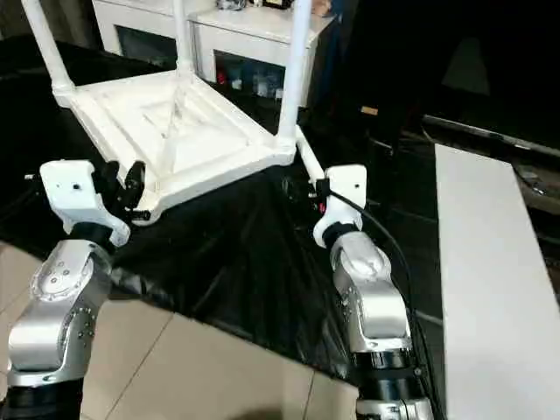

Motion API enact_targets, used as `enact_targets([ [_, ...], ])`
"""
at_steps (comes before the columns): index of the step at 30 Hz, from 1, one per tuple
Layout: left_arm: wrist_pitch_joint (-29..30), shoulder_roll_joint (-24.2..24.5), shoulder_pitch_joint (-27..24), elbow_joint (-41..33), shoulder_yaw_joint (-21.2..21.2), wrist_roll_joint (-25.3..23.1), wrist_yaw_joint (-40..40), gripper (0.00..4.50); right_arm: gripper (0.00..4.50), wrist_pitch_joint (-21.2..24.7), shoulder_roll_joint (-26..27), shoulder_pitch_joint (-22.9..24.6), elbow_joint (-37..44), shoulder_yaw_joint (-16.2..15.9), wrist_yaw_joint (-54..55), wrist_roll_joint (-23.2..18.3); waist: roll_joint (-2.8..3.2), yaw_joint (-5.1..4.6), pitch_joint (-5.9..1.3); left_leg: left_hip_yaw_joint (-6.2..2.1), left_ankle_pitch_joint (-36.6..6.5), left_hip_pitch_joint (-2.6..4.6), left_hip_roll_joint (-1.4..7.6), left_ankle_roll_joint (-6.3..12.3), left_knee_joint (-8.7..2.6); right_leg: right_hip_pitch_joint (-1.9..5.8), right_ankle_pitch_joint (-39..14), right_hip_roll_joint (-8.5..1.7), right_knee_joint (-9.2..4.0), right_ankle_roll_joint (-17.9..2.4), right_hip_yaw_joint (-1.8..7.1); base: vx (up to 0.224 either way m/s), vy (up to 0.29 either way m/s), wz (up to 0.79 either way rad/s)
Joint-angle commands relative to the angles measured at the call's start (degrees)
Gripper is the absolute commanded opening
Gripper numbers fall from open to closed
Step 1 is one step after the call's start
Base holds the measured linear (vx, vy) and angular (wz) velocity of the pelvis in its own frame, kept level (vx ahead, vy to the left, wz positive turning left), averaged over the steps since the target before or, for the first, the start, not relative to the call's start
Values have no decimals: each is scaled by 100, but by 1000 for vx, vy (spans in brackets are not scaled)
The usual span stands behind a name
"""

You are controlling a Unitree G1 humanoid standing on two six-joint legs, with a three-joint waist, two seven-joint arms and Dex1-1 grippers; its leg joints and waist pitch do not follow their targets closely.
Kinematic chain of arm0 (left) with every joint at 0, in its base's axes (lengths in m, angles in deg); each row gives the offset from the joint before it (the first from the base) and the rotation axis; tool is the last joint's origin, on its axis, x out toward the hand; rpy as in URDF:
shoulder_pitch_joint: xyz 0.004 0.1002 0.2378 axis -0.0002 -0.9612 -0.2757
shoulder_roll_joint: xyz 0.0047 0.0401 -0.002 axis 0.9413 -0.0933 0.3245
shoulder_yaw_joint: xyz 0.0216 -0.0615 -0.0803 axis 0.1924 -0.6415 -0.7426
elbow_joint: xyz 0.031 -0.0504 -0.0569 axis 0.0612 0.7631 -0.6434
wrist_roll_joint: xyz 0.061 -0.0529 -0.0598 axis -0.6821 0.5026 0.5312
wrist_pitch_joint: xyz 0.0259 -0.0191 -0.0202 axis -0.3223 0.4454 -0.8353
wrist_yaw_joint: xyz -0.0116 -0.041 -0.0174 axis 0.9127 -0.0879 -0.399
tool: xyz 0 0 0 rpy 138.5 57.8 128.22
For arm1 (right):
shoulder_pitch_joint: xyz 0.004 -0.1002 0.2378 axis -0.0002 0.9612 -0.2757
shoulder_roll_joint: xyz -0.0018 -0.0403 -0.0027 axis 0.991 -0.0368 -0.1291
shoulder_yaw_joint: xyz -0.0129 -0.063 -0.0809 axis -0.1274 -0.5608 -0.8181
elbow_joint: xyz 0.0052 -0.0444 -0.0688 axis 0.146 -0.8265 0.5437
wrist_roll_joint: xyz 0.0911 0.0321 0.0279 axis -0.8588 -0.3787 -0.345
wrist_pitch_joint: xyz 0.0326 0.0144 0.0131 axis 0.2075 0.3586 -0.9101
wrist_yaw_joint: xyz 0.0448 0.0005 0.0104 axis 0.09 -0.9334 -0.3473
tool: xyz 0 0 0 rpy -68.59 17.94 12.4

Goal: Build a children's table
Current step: Move to table

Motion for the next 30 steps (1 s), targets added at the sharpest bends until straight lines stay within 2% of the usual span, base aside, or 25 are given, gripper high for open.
enact_targets([
  [1,81,40,43,-88,-43,27,37,198,410,105,-9,-70,-16,45,31,-46,106,37,-411,25,-442,-176,-67,533,-365,379,-391,-288,-383,-1181,387,179,41,10],
  [2,56,70,47,-81,-53,28,25,198,410,107,-23,-70,-4,33,23,-37,98,27,-462,-1,-70,-200,-107,591,-333,423,187,-228,-302,-1124,367,191,61,8],
  [3,39,91,47,-81,-56,23,15,198,410,119,-39,-69,10,20,22,-40,123,-22,-535,-119,689,-18,-116,884,-290,300,1259,-87,-94,-916,272,238,31,13],
  [4,37,117,48,-73,-61,10,10,198,410,131,-52,-68,20,2,14,-41,117,-219,-582,-464,1698,466,76,1629,-192,-200,1591,-16,210,-594,149,238,31,13],
  [5,30,128,50,-63,-67,12,4,198,410,141,-60,-69,26,-9,9,-43,89,-434,-590,-1007,2541,1057,580,2630,-131,-1040,362,-315,530,-162,121,249,-32,6],
  [6,30,128,50,-63,-67,12,4,198,410,141,-60,-69,26,-9,9,-43,56,-484,-620,-1158,2945,1142,672,2998,-75,-1223,-107,-492,608,32,200,169,-68,-20],
  [7,35,135,53,-55,-72,19,-6,198,410,152,-70,-73,25,-19,7,-48,4,-518,-627,-1200,3124,1032,537,3085,-11,-1240,-127,-631,595,90,318,169,-68,-20],
  [8,50,136,63,-46,-89,60,-32,198,410,160,-74,-79,27,-20,4,-59,-283,-283,-603,-460,2128,-256,-755,2340,449,78,998,-525,249,11,765,155,-23,-4],
  [9,97,136,70,-48,-121,148,-89,198,410,191,-71,-87,27,-13,2,-83,-387,34,-524,-320,-338,-1118,-894,1692,1130,882,2373,-1056,-201,-898,1568,177,85,32],
  [10,131,128,72,-60,-162,232,-118,227,410,221,-92,-95,30,-29,-2,-67,-269,105,-420,-508,-314,-1324,-545,885,1335,812,3837,-1158,-80,-1510,1526,177,85,32],
  [11,153,93,71,-87,-228,408,-195,227,410,212,-115,-100,29,-46,-3,-37,-272,100,-398,-519,-186,-1352,-482,550,1296,771,4155,-1036,-100,-1691,1387,175,85,16],
  [12,151,92,70,-104,-245,459,-225,233,410,239,-118,-104,24,-40,9,-36,-187,28,-369,-535,479,-1387,-355,322,941,713,3592,-811,-163,-1650,908,159,32,-3],
  [13,148,89,67,-132,-276,548,-278,233,410,288,-125,-111,16,-28,29,-34,130,-12,-395,-558,1480,-1081,-198,680,196,528,2404,-382,-205,-1086,390,159,32,-3],
  [14,148,89,67,-132,-276,548,-278,236,410,288,-125,-111,16,-28,29,-34,335,-123,-457,-627,2104,-846,-113,975,56,468,1849,-153,5,-733,104,53,46,-25],
  [15,231,96,68,-173,-314,615,-286,261,410,322,-156,-135,-13,-19,80,0,571,-348,-503,-1357,3502,-322,310,2265,25,-320,150,237,985,-88,-207,-16,35,-24],
  [16,226,143,69,-207,-324,675,-377,261,410,374,-216,-176,-39,-22,141,59,448,-350,-622,-1535,4564,-41,519,2940,142,-542,-336,66,971,190,-48,63,20,-35],
  [17,219,170,69,-220,-323,690,-421,272,410,401,-249,-198,-52,-26,172,90,411,-142,-636,-1440,6471,-122,474,2826,457,-772,264,-167,882,643,227,31,10,-18],
  [18,238,244,67,-233,-298,708,-532,275,410,482,-331,-269,-87,-40,243,185,352,-67,-625,-1149,8073,-370,170,2014,492,-704,1361,-144,696,999,284,-106,64,-21],
  [19,244,279,66,-234,-283,717,-586,292,410,525,-365,-303,-104,-44,272,227,196,10,-605,-936,7943,-540,-77,1287,387,-671,2077,-121,312,913,416,-185,79,-10],
  [20,248,308,62,-238,-265,721,-631,292,410,563,-388,-329,-119,-44,295,257,69,-9,-569,-862,6855,-599,-122,1092,297,-684,2227,-242,109,749,524,-227,66,-1],
  [21,365,450,51,-269,-180,756,-804,306,410,781,-484,-485,-206,9,304,282,-30,-28,-464,-633,3947,-867,-370,931,329,-560,2154,-569,-82,474,631,-143,-7,1],
  [22,379,467,51,-274,-171,766,-830,315,410,814,-495,-503,-215,17,292,273,-41,20,-479,-526,1323,-921,-304,655,176,-378,1117,-749,-185,335,677,-143,-7,1],
  [26,875,1049,134,-329,58,925,-1478,354,439,1670,-945,-1084,-700,35,-76,191,105,-207,-259,-484,-2538,-760,-49,-391,-264,-584,-2405,-501,-365,-192,505,-116,-24,-4],
  [29,1442,1400,256,-415,188,1121,-1819,363,448,1796,-1171,-1445,-1307,18,-247,107,140,-296,-206,-497,-3522,-572,-63,-487,-177,-742,-3360,-529,-550,-59,416,-165,-11,-4],
  [30,1581,1500,298,-452,236,1145,-1897,371,449,1825,-1245,-1570,-1545,-14,-343,105,188,-365,-187,-538,-3867,-595,-52,-516,-236,-640,-3401,-491,-573,-19,258,-118,10,-12],
])
